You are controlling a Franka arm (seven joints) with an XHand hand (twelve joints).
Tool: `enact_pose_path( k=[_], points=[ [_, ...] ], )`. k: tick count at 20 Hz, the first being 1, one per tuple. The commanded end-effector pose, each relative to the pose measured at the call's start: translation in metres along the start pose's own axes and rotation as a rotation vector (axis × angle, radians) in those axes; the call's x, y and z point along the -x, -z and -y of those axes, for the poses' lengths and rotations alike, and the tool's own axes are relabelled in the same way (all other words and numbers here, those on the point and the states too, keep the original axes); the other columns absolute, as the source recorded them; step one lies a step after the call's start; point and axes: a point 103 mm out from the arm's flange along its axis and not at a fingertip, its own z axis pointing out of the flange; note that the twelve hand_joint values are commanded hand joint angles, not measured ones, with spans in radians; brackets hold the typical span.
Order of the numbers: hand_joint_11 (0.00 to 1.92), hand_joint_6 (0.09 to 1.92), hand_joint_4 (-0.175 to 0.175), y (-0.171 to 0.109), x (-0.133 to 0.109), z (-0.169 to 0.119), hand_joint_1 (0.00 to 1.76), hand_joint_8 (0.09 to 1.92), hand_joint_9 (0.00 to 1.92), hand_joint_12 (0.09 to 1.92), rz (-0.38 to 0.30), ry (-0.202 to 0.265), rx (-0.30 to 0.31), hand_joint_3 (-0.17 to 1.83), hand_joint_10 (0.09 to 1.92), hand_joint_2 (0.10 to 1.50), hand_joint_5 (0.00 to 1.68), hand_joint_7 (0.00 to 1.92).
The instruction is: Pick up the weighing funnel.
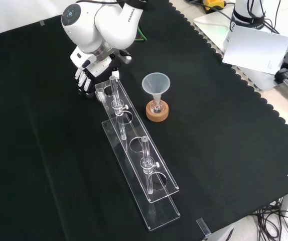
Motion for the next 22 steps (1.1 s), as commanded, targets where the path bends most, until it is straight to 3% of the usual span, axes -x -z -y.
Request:
enact_pose_path(
  k=[1,15,19,22],
  points=[
    [0.5,0.7,0.025,0.003,-0.024,-0.004,0.92,0.71,0.7,1.28,0.02,-0.011,-0.013,0.62,0.55,0.65,0.7,0.45],
    [0.5,0.73,0.025,0.004,-0.026,-0.005,0.92,0.71,0.71,1.28,0.026,-0.018,-0.011,0.64,0.55,0.65,0.7,0.45],
    [0.5,0.76,0.032,0.001,-0.01,0.0,0.92,0.71,0.71,1.28,0.003,-0.006,-0.001,0.64,0.54,0.65,0.75,0.45],
    [0.5,0.78,0.057,-0.004,0.006,0.002,0.92,0.71,0.71,1.28,0.004,-0.009,0.001,0.65,0.54,0.66,0.87,0.46]
  ],
)
